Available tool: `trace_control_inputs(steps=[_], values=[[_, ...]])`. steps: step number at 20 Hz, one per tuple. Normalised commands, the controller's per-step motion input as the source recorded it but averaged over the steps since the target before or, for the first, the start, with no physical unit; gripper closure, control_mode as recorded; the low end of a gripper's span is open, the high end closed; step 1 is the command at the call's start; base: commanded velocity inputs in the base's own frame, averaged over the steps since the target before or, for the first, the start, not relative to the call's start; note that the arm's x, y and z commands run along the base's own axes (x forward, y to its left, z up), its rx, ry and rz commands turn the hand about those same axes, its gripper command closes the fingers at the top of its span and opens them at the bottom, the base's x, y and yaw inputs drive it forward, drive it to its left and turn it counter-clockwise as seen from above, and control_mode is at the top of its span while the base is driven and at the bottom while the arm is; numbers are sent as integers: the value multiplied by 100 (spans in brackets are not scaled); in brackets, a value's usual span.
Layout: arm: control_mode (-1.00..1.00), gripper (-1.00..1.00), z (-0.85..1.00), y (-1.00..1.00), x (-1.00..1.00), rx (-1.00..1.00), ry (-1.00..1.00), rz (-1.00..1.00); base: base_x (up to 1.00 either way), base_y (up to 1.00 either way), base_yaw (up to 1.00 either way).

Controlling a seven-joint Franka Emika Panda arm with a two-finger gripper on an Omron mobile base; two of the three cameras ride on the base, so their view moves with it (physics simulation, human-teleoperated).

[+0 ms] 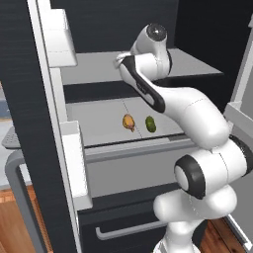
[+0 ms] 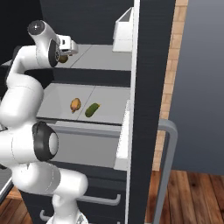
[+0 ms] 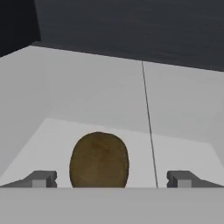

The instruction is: Open the fridge, remove the kiwi, cucumber, and chicken drumstick, and place them on any counter.

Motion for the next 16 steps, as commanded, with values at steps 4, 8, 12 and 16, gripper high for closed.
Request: trace_control_inputs(steps=[4, 8, 12, 16], values=[[-100, -100, -5, 13, 73, 1, 0, -1, 0, 0, 0], [-100, -100, -8, 7, 68, 0, 2, -2, 0, 0, 0], [-100, -100, -23, 0, 25, 0, 4, -4, 0, 0, 0], [-100, -100, -42, -3, -2, 1, 11, -8, 0, 0, 0]])
